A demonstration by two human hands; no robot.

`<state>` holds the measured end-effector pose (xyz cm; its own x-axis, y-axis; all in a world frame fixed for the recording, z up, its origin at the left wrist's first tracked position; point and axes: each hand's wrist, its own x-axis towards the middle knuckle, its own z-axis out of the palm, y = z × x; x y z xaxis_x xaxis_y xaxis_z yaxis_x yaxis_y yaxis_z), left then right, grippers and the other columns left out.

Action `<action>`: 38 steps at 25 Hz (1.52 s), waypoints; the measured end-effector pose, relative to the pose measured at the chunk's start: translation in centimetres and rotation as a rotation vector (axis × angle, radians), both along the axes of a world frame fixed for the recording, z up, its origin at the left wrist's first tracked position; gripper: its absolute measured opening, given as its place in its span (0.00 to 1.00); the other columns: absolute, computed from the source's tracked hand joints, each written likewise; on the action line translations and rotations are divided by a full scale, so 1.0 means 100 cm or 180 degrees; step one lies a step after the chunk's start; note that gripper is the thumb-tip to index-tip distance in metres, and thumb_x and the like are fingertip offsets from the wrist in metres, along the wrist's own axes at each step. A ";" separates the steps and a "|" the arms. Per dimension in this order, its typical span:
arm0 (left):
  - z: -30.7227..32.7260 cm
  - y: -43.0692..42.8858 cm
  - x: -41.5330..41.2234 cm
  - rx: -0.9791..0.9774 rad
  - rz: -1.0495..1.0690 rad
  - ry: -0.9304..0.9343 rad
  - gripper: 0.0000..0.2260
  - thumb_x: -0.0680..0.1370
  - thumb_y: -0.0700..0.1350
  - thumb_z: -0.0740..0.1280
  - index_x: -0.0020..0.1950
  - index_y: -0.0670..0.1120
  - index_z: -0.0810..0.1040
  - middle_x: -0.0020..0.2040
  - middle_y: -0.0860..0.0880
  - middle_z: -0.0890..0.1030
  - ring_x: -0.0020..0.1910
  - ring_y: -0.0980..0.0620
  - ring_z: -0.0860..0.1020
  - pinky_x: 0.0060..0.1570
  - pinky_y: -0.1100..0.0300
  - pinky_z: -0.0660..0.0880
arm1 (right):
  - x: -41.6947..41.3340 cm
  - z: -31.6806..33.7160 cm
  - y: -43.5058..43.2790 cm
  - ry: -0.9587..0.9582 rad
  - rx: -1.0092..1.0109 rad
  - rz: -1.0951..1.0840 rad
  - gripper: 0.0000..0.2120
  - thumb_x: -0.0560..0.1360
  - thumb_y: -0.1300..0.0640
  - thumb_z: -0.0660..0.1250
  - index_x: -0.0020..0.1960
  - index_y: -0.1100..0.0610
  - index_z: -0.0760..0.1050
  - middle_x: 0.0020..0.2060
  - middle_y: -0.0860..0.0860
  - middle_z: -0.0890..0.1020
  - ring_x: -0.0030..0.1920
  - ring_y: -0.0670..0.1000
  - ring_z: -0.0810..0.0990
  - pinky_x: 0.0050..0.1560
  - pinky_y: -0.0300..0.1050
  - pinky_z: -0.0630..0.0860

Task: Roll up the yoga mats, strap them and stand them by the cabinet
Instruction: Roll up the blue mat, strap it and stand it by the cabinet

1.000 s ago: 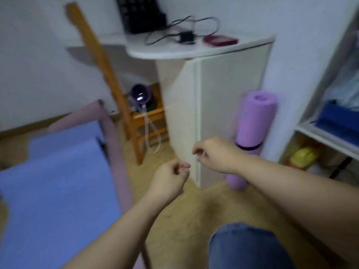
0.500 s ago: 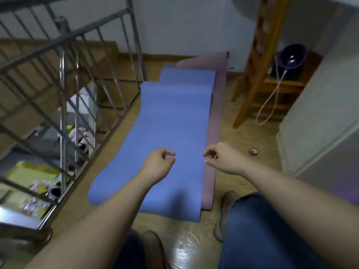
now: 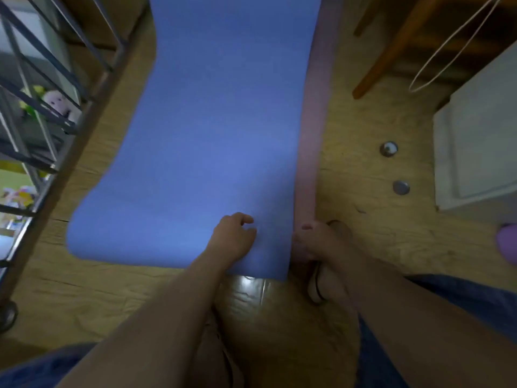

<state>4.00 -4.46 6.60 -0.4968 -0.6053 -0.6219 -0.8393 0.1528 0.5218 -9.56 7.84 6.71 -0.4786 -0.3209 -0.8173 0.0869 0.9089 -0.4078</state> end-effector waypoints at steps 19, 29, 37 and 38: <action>-0.089 -0.005 -0.019 0.0305 -0.0208 -0.0490 0.21 0.71 0.49 0.64 0.63 0.47 0.78 0.65 0.43 0.74 0.60 0.43 0.75 0.63 0.52 0.71 | 0.016 -0.108 -0.020 -0.0854 -0.0268 -0.1167 0.26 0.69 0.60 0.75 0.64 0.65 0.71 0.58 0.57 0.79 0.57 0.59 0.78 0.56 0.53 0.77; 0.157 -0.040 -0.036 -0.1072 -0.0152 0.0959 0.29 0.74 0.40 0.64 0.75 0.48 0.62 0.68 0.43 0.63 0.66 0.39 0.67 0.67 0.51 0.63 | -0.037 0.183 -0.093 0.1684 -0.1937 0.0728 0.26 0.70 0.64 0.69 0.66 0.60 0.67 0.58 0.55 0.76 0.59 0.55 0.76 0.56 0.43 0.71; 0.391 0.035 -0.055 -0.1240 -0.0216 0.2490 0.42 0.72 0.50 0.70 0.77 0.57 0.44 0.71 0.44 0.60 0.59 0.42 0.75 0.57 0.56 0.73 | -0.008 0.511 -0.014 0.4782 -0.0788 0.2939 0.28 0.73 0.59 0.63 0.71 0.44 0.63 0.65 0.51 0.75 0.64 0.55 0.74 0.53 0.47 0.71; 0.409 0.044 -0.056 -0.1090 -0.0205 0.2801 0.38 0.72 0.48 0.70 0.74 0.59 0.50 0.67 0.44 0.66 0.58 0.42 0.76 0.56 0.51 0.75 | 0.005 0.533 0.000 0.5180 -0.0603 0.3217 0.26 0.73 0.60 0.62 0.69 0.44 0.65 0.62 0.51 0.78 0.62 0.55 0.76 0.50 0.47 0.69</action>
